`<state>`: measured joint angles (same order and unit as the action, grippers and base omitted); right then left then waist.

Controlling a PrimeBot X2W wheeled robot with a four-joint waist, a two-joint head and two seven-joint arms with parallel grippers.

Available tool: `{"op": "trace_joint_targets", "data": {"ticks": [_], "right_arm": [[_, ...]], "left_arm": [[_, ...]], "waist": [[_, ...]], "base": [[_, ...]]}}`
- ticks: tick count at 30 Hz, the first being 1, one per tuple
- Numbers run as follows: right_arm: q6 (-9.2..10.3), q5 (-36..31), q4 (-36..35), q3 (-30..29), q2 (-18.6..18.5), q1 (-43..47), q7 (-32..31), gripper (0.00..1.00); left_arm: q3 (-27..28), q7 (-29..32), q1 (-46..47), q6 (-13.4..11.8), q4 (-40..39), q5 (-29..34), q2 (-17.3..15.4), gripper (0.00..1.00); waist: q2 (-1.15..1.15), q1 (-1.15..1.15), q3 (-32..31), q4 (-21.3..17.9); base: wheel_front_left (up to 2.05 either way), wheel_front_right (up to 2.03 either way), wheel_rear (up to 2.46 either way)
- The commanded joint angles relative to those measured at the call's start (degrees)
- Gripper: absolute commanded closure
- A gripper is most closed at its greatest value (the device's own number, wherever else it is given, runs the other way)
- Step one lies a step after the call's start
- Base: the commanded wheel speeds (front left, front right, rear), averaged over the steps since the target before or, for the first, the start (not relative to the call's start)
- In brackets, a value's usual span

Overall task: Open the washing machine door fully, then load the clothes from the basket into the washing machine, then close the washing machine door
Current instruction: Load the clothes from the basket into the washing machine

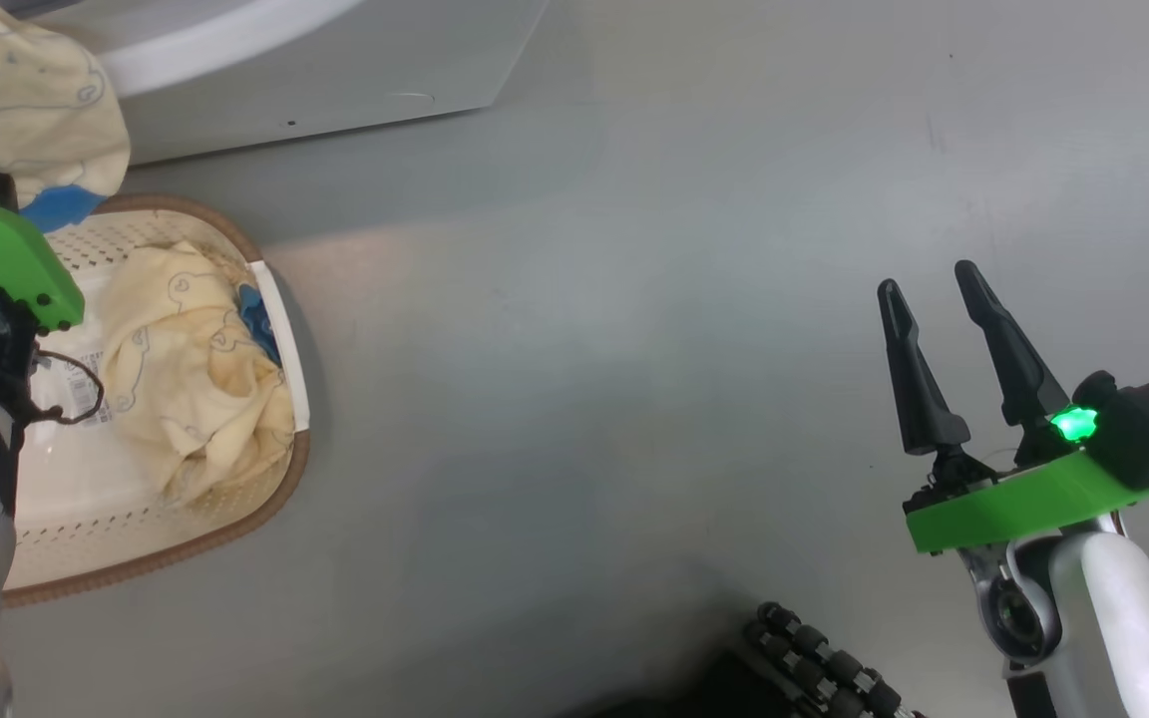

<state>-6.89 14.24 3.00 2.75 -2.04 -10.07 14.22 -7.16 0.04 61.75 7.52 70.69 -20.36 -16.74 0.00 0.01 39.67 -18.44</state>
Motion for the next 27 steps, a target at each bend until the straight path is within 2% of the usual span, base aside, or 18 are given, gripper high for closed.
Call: {"op": "trace_joint_targets", "data": {"ticks": [1,9,13,21,26,27], "right_arm": [[-0.59,0.74,-1.34,0.35,-0.84,-0.09,0.76,0.0],[-0.59,0.72,-2.11,-1.69,-0.84,-0.27,0.77,0.0],[-0.59,0.61,-2.68,-2.94,-0.84,-0.3,0.77,0.0],[-0.59,0.52,-2.36,-3.72,-0.84,-0.44,0.77,0.0],[-0.59,1.24,-1.94,-3.42,-0.84,-0.76,0.77,0.0],[-0.59,1.71,-1.85,-3.12,-0.84,-1.0,0.77,0.0]], "left_arm": [[-0.24,0.32,-0.84,-0.04,-1.65,-0.96,-1.92,1.0],[-6.93,-0.51,-2.4,-0.04,-7.9,-4.63,-0.35,1.0],[-10.83,-0.33,-3.41,-0.04,-12.39,-6.83,-1.02,1.0],[-16.15,5.68,-3.8,-0.04,-24.37,-10.86,-5.74,1.0],[-16.99,13.3,-3.23,-0.04,-36.55,-14.5,-10.54,1.0],[-16.61,16.91,-2.75,-0.04,-41.63,-15.4,-12.87,1.0]], "waist": [[0.0,-0.01,-0.03,0.55],[0.0,-0.01,0.3,3.8],[0.0,-0.01,0.25,6.12],[0.0,-0.01,-0.96,9.51],[0.0,-0.01,-1.47,10.22],[0.0,-0.01,-1.42,10.18]], "base": [[0.0,0.0,0.0],[0.0,0.0,0.0],[0.0,0.0,0.0],[0.0,0.0,0.0],[0.0,0.0,0.0],[0.0,0.0,0.0]]}}
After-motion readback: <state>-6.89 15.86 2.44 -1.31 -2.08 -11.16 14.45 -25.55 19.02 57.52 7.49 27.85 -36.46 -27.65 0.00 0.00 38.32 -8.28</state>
